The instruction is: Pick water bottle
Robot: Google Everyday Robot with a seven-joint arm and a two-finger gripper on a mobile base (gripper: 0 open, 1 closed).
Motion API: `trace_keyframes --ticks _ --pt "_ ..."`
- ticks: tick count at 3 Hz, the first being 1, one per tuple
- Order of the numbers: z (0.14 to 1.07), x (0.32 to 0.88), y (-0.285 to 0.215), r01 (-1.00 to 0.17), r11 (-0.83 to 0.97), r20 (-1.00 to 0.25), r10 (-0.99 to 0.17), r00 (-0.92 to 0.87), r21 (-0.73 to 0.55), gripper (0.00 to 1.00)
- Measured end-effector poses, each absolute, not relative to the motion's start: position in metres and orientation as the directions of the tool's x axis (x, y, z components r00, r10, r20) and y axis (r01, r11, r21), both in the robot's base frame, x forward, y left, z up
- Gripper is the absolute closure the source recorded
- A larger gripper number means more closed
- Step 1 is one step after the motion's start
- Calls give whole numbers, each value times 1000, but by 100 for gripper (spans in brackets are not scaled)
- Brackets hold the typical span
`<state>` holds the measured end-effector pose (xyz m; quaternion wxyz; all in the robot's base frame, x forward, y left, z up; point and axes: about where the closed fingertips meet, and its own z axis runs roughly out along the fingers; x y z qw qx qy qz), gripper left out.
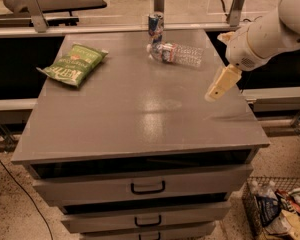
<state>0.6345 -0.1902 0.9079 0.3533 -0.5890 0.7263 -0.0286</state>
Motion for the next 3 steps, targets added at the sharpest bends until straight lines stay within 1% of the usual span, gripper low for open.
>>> trace_keyframes --ticks 1,2,3 --pt "894 683 -201 -811 380 -539 -837 -96 -444 0" --pt "884 723 -198 -798 445 -599 -789 -134 -407 0" --pt "872 751 -190 -787 491 -635 -754 -169 -373 0"
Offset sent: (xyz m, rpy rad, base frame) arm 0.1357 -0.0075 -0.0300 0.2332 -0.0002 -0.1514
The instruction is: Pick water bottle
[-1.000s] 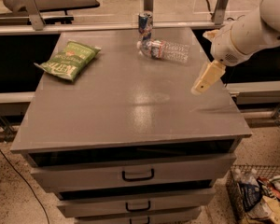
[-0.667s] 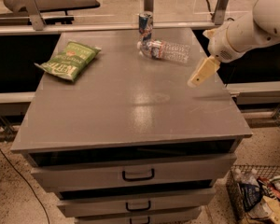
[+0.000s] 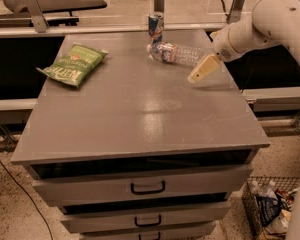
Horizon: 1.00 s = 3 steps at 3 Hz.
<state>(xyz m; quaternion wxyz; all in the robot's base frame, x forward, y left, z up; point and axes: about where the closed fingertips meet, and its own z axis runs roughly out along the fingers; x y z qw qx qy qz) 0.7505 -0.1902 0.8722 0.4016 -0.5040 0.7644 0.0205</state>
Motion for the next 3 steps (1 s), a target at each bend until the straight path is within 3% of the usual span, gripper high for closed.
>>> trace_keyframes --ticks 1,3 --pt "856 779 -180 -770 552 -669 -707 -230 -319 2" --pt "861 799 -159 -767 591 -744 -624 -239 -250 46"
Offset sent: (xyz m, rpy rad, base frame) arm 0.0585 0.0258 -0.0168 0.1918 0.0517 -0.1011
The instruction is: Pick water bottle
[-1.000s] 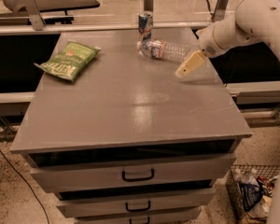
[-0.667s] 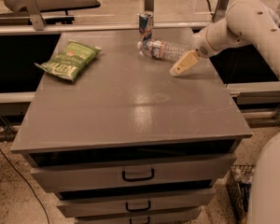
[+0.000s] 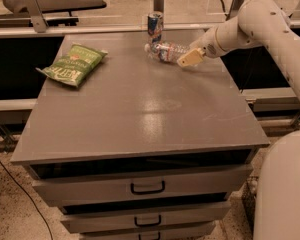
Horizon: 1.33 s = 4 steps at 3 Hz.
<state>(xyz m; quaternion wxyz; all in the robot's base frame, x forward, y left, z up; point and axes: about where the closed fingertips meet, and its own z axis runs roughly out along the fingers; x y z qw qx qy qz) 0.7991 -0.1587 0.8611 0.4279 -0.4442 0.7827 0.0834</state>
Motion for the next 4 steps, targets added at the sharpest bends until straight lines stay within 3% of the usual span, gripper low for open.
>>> trace_keyframes --ticks 2,3,4 --pt "873 760 -119 -860 496 -812 -547 -201 -122 93" --pt "908 707 -80 -929 367 -886 -444 -137 -40 100" --pt "950 676 -53 -958 281 -934 -352 -53 -51 100"
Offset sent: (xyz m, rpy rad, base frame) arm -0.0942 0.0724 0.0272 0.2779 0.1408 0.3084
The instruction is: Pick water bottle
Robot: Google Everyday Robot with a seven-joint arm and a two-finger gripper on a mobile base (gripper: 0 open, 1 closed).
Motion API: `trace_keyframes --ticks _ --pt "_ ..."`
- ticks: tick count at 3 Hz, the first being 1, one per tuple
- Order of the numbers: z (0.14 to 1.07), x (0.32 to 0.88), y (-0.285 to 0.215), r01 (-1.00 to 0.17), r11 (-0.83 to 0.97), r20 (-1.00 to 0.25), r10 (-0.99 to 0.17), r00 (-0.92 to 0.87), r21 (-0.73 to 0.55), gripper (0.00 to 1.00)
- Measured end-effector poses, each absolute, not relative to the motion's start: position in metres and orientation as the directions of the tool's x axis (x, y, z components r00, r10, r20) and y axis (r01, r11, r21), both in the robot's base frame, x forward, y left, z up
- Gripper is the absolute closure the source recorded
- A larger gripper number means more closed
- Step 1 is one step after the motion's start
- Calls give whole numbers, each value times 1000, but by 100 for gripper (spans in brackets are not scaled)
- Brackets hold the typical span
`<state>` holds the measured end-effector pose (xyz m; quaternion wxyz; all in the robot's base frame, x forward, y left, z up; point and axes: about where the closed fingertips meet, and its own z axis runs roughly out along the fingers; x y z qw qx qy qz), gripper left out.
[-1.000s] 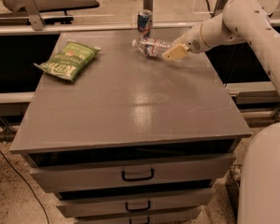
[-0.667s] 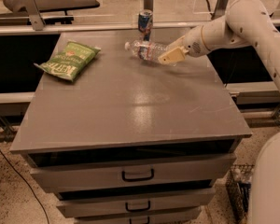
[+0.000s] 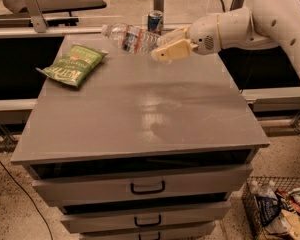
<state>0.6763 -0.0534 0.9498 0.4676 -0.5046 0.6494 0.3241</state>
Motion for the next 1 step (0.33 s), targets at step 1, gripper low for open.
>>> trace_keyframes --ticks 1 --pt "955 673 -46 -963 266 -941 -335 -45 -49 100"
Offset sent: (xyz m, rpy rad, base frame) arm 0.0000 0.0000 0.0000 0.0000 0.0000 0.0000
